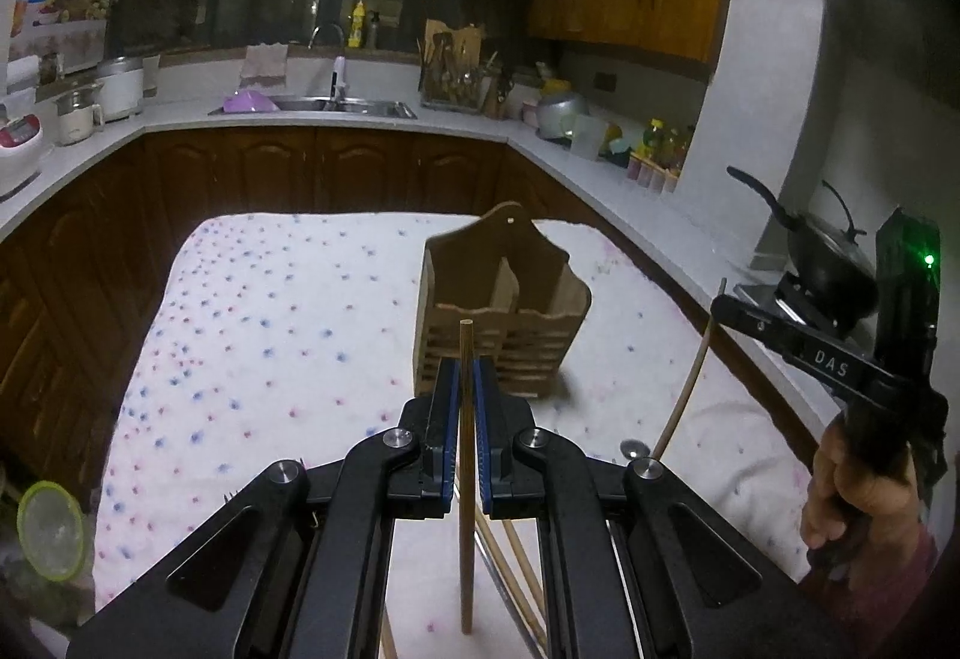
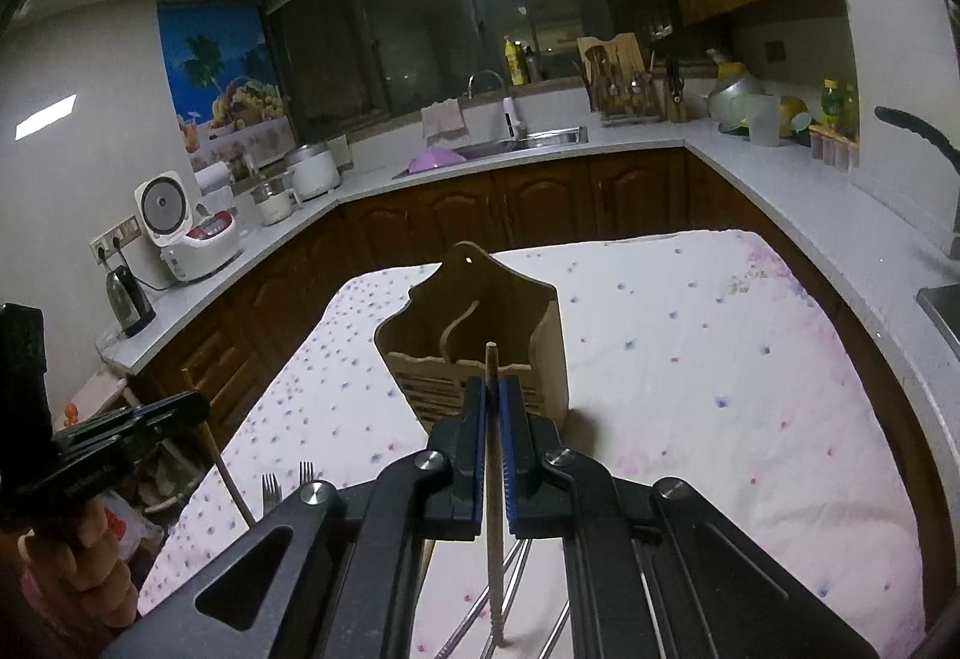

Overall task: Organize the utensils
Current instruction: 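Lift the held chopsticks with both tools and carry them over the wooden holder, then lower the chopsticks into the holder and open both tools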

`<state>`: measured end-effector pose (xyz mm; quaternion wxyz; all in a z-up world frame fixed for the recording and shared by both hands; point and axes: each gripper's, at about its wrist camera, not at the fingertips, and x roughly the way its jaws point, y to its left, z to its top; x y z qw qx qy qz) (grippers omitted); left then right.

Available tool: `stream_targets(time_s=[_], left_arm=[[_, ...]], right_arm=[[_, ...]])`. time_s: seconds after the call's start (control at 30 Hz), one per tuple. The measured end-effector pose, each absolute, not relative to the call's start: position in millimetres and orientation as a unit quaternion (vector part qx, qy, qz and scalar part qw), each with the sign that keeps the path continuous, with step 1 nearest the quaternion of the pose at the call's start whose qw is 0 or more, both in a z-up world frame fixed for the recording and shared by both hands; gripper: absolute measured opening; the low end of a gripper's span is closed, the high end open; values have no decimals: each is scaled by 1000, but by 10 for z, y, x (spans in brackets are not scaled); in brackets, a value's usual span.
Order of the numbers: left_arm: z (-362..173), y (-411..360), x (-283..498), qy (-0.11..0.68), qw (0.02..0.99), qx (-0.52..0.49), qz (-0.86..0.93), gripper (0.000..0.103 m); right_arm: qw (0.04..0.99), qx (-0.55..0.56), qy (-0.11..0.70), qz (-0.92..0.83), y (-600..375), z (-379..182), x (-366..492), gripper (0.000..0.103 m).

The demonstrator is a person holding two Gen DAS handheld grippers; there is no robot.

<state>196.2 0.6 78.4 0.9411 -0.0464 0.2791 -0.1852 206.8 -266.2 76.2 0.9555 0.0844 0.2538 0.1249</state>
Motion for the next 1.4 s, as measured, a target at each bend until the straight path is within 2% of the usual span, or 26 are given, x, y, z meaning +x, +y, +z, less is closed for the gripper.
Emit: stream_targets(time_s=[0.37, 0.9, 1.07, 1.4], left_arm=[[1036, 71, 2105, 240, 953, -64, -174, 4], [1795, 62, 2774, 121, 977, -102, -143, 4], [1702, -33, 3111, 101, 982, -122, -107, 4], [1075, -190, 3591, 122, 976, -160, -78, 4]], right_arm=[[966, 98, 210, 117, -2732, 988, 2181, 5], [982, 134, 96, 88, -2936, 1676, 2757, 5], [982, 139, 105, 75, -2935, 1525, 3089, 5], [976, 151, 142, 69, -2864, 921, 3459, 5]])
